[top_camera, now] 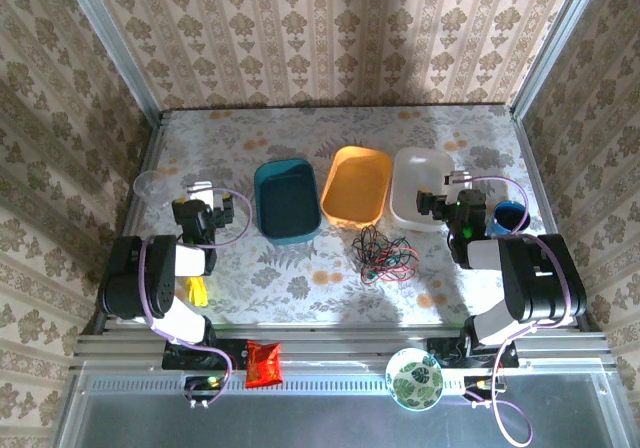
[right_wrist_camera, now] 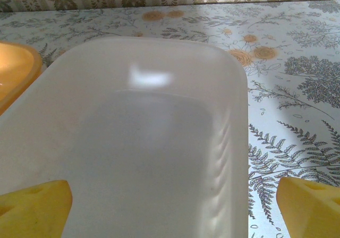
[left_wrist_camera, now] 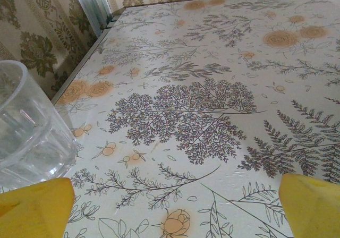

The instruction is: Untangle the cables

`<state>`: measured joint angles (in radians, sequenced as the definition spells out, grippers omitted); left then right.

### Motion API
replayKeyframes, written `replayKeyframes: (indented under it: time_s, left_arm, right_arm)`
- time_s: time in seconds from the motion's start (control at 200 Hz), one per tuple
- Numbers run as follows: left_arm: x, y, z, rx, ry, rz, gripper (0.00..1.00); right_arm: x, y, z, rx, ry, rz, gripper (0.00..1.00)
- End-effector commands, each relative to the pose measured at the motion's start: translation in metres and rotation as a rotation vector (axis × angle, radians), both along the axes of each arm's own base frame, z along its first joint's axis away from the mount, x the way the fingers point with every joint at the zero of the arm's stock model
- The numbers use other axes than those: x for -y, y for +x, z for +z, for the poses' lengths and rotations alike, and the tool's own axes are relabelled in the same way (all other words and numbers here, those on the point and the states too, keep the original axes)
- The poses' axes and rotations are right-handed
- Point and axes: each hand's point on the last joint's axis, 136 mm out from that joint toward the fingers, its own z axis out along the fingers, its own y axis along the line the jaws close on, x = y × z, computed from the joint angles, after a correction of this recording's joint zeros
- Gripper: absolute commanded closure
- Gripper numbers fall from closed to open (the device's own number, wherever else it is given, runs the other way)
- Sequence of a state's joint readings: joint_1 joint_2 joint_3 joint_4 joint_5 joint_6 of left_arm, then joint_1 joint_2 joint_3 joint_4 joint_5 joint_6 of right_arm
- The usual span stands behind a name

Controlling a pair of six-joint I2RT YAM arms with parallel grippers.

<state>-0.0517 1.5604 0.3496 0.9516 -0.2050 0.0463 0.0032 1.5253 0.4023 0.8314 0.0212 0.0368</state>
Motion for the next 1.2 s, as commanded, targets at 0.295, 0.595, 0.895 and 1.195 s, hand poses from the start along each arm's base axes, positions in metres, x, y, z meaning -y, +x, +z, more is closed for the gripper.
replayKeyframes:
  time_s: [0.295, 0.595, 0.895, 1.195]
  left_arm:
    - [0.009, 0.01, 0.021, 0.009, -0.008, -0.062, 0.0]
    - [0.041, -0.004, 0.097, 0.003, -0.041, 0.02, 0.0]
    - [0.318, -0.082, 0.088, -0.197, -0.061, -0.905, 0.0]
    - [0.417, -0.144, 0.049, -0.343, 0.059, -1.307, 0.0]
  right_arm:
    - [0.0, 0.005, 0.004, 0.011, 0.003, 0.007, 0.0]
    - [0.026, -0.008, 0.05, -0.055, -0.012, -0.229, 0.05]
    - [-0.105, -0.079, 0.06, -0.372, 0.227, 0.122, 0.1]
    - [-0.112, -0.154, 0.018, -0.679, 0.28, 0.142, 0.12]
